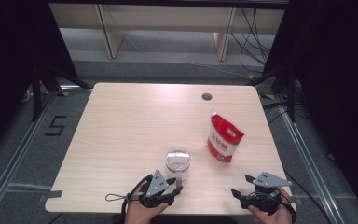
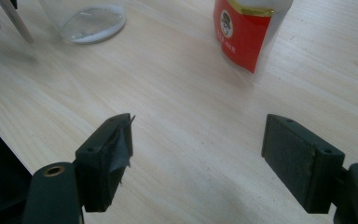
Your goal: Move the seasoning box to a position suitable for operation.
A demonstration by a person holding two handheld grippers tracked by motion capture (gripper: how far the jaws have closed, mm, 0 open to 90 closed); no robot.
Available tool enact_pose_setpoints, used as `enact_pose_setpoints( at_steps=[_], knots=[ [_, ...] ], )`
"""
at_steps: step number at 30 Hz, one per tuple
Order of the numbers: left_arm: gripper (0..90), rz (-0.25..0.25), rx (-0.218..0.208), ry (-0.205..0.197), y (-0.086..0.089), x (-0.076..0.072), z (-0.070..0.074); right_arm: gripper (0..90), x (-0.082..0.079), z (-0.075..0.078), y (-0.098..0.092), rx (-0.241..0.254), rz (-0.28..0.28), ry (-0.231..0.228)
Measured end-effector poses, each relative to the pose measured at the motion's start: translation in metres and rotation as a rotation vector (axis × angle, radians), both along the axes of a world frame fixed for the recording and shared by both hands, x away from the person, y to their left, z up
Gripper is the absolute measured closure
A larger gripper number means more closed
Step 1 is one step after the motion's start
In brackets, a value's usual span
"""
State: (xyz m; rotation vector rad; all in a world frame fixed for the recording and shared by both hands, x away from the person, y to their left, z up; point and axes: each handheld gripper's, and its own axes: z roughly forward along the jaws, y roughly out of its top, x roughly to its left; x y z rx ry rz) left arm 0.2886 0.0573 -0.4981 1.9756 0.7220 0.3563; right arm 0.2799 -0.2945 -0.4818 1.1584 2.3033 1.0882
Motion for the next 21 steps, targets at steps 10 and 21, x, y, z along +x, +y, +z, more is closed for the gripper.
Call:
enact_pose_setpoints(
  at_steps=[10,21],
  knots=[
    [77.0,-0.003,-0.013,-0.008,-0.007,0.004,-0.001,25.4,0.001,-0.001,0.001,-0.004,0.028,0.005],
    [75.7,0.004,-0.024,0.038,0.017,0.003,0.002,25.4,0.0,0.0,0.0,-0.007,0.013,0.001]
  ],
)
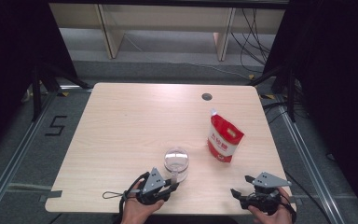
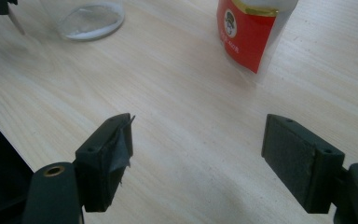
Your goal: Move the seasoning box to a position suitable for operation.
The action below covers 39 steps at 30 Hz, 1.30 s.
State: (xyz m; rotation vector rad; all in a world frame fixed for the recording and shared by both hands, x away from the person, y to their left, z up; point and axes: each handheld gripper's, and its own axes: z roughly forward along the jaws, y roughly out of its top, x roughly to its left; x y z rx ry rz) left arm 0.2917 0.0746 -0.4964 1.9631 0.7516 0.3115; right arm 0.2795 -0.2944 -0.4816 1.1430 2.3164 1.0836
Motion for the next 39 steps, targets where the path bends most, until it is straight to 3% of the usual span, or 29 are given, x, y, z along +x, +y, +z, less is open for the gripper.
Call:
enact_pose_setpoints(
  at_steps=[4,8,10,12,13,15,17,22,23,26,28,30,31,39],
  knots=[
    [73.9,0.016,-0.007,0.007,0.013,0.0,0.0,25.4,0.001,-0.001,0.0,0.002,0.015,0.0],
    [72.5,0.062,0.017,-0.002,0.039,0.002,0.001,25.4,0.001,-0.001,0.001,-0.007,0.016,-0.001],
    [71.9,0.085,0.0,0.005,0.045,0.004,0.0,25.4,0.001,-0.001,0.001,-0.008,0.017,-0.003],
    [71.6,0.086,0.022,-0.011,0.05,0.006,0.001,25.4,0.001,-0.001,0.001,-0.006,0.013,-0.001],
    [71.5,0.1,0.017,-0.005,0.051,0.005,0.001,25.4,0.002,-0.001,0.001,-0.013,0.02,-0.021],
    [71.5,0.106,0.016,-0.007,0.052,0.006,0.001,25.4,0.001,-0.001,0.001,-0.004,0.015,0.001],
    [71.7,0.107,0.035,-0.021,0.055,0.008,0.001,25.4,0.0,-0.001,0.002,-0.003,0.014,0.002],
    [71.4,0.149,0.039,-0.024,0.063,0.012,0.002,25.4,0.001,-0.001,0.002,-0.013,0.025,-0.021],
    [70.8,0.155,0.031,-0.024,0.063,0.013,0.001,25.4,0.001,-0.001,0.002,0.004,0.028,0.005],
    [68.7,0.163,0.031,-0.027,0.064,0.014,0.001,25.4,0.002,-0.002,0.002,-0.006,0.037,-0.009],
    [66.2,0.172,0.042,-0.039,0.062,0.015,0.002,25.4,0.002,-0.002,0.002,-0.015,0.031,-0.023],
    [66.0,0.173,0.048,-0.052,0.057,0.015,0.003,25.4,0.0,-0.001,0.004,-0.001,0.006,0.003],
    [66.4,0.178,0.065,-0.07,0.056,0.016,0.004,25.4,0.002,-0.002,0.002,-0.016,0.032,-0.025],
    [67.5,0.2,0.062,-0.066,0.061,0.02,0.004,25.5,0.001,-0.001,0.003,-0.017,0.036,-0.009]
  ],
)
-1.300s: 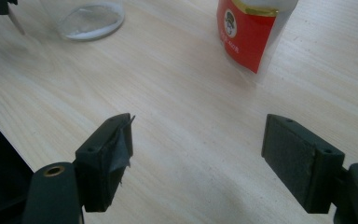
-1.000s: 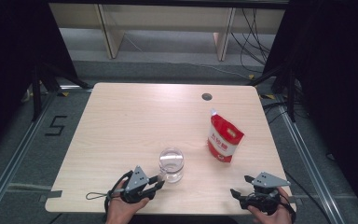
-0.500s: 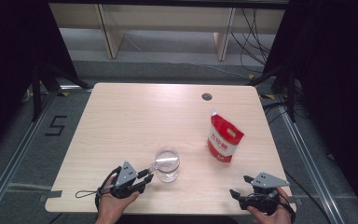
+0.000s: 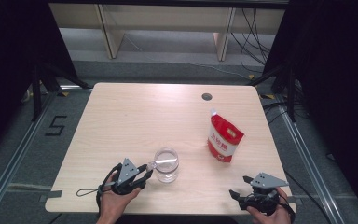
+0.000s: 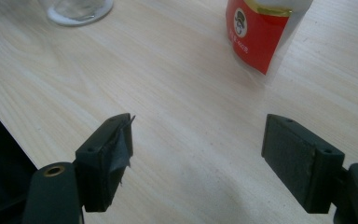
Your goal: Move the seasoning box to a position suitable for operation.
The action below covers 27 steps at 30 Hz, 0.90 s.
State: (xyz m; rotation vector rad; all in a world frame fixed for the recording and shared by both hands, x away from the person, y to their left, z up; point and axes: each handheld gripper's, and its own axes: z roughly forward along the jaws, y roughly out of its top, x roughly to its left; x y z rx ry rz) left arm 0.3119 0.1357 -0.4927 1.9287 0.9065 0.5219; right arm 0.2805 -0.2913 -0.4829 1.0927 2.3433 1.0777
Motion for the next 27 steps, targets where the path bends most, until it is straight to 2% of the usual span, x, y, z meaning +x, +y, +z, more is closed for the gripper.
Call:
enact_pose_setpoints(
  at_steps=[2,3,4,5,7,8,10,11,14,15,18,20,21,24,25,26,27],
  knots=[
    [67.7,0.004,0.009,0.001,0.001,0.001,0.0,25.5,0.0,0.0,0.0,-0.005,0.0,-0.011],
    [68.4,0.001,-0.002,-0.002,0.001,0.002,-0.001,25.5,0.0,0.0,0.0,-0.002,0.002,-0.001],
    [70.1,-0.009,0.007,0.0,0.002,0.003,-0.001,25.4,0.0,0.0,0.001,0.003,-0.005,0.012],
    [70.1,-0.016,0.0,0.004,0.002,0.004,-0.001,25.4,0.0,0.0,0.001,0.003,-0.005,0.012],
    [73.4,-0.024,0.013,-0.001,0.0,0.004,-0.001,25.5,0.0,0.0,0.001,0.002,-0.003,0.008],
    [73.8,-0.035,0.015,-0.005,0.001,0.005,-0.001,25.5,-0.002,0.0,0.003,0.008,-0.013,0.028],
    [73.9,-0.037,0.016,-0.003,0.002,0.005,0.0,25.5,-0.001,0.0,0.002,0.003,-0.008,0.023],
    [74.0,-0.044,-0.001,-0.007,0.002,0.007,-0.002,25.5,-0.002,0.0,0.003,0.009,-0.012,0.025],
    [74.2,-0.072,0.006,-0.018,0.004,0.01,-0.002,25.5,-0.002,0.0,0.003,0.015,-0.013,0.037],
    [74.2,-0.091,0.023,-0.028,0.006,0.012,-0.001,25.5,0.0,0.0,0.002,0.004,0.002,0.014],
    [74.2,-0.101,-0.017,-0.018,0.004,0.012,-0.004,25.5,0.0,-0.001,0.002,0.007,-0.001,0.005],
    [74.1,-0.113,-0.021,-0.017,0.003,0.012,-0.004,25.5,0.0,0.0,0.002,0.003,0.007,0.012],
    [74.0,-0.126,-0.03,-0.017,0.002,0.011,-0.004,25.5,0.001,0.0,0.001,-0.002,0.016,-0.008],
    [73.9,-0.167,-0.021,-0.018,-0.004,0.008,-0.004,25.6,0.001,0.0,0.001,0.0,0.022,-0.01],
    [73.9,-0.172,-0.04,-0.014,-0.006,0.007,-0.005,25.6,0.001,0.0,0.002,0.005,0.017,0.002],
    [73.9,-0.199,-0.02,-0.027,-0.007,0.008,-0.004,25.7,0.001,0.0,0.002,0.002,0.013,-0.009],
    [73.9,-0.203,-0.037,-0.017,-0.009,0.007,-0.005,25.7,0.001,0.0,0.002,0.002,0.013,-0.009]
  ],
)
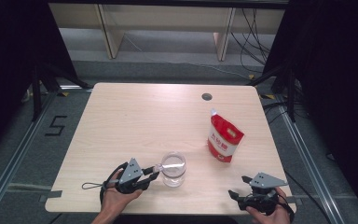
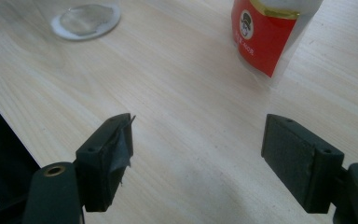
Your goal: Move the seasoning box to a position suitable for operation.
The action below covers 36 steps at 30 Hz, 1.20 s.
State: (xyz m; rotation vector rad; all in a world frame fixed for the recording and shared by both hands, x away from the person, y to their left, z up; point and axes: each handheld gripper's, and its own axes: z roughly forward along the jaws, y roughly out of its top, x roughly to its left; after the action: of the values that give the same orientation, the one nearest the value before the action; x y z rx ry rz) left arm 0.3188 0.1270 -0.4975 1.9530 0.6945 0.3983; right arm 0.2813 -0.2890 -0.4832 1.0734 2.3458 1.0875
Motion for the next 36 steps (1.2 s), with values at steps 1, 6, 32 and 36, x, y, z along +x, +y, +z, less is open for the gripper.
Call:
enact_pose_setpoints(
  at_steps=[1,6,32,36],
  knots=[
    [73.8,-0.017,-0.005,0.001,-0.002,0.0,0.0,25.8,0.0,0.0,0.0,0.001,0.001,-0.001],
    [73.6,-0.06,-0.004,-0.002,-0.005,0.0,0.0,25.8,0.0,0.0,0.001,-0.001,0.012,-0.005],
    [63.1,-0.16,0.013,-0.016,-0.015,0.001,0.002,25.8,0.003,-0.001,0.005,0.003,0.021,0.015],
    [63.8,-0.124,0.01,0.002,-0.014,0.003,0.003,25.8,0.003,-0.001,0.005,0.001,0.023,0.005]
  ],
)
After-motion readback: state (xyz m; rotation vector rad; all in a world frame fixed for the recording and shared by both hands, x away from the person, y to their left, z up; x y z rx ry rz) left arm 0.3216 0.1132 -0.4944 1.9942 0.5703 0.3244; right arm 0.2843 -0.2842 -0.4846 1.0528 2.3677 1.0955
